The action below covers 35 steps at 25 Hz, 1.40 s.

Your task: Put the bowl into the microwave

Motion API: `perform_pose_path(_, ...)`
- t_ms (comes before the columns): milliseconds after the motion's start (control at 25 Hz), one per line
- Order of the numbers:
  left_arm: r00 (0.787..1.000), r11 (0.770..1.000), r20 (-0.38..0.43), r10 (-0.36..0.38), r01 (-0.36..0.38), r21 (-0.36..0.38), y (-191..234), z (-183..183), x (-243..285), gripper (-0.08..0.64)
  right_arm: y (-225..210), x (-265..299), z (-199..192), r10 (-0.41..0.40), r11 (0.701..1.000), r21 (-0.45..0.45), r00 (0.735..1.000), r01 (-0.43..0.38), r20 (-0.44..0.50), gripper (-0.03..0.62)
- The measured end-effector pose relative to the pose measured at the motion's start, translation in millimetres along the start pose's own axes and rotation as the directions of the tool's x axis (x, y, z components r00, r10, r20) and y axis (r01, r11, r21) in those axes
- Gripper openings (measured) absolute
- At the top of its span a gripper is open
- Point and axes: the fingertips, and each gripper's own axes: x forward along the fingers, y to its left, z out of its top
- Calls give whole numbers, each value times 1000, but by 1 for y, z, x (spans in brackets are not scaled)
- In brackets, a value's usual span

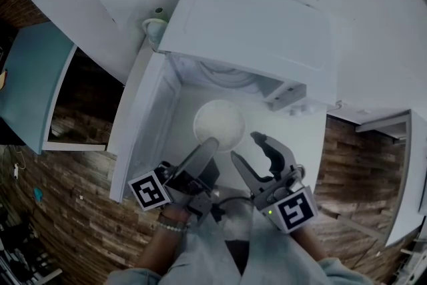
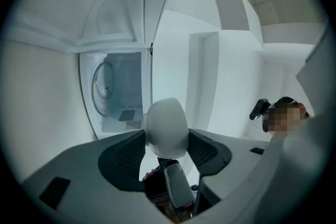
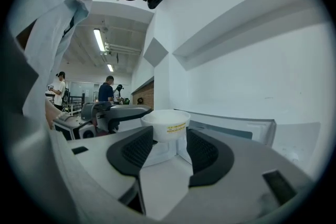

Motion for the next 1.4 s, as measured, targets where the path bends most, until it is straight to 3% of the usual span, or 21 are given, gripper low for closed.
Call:
perform_pose_path(200, 1000, 1000, -3, 15, -15, -12, 12, 2, 12, 244, -7, 11, -18, 15, 1000, 3, 998, -15, -61, 243)
perform_pose_path(680, 998, 997, 2, 61, -61, -52, 48, 10, 33, 244, -26, 38, -51, -18, 998, 53, 990, 26, -141, 275)
perform_pose_path(1400, 991, 988, -3, 130, -130, -89, 109, 21, 66, 244, -74, 69, -97, -75, 992, 80, 971, 96, -225, 282)
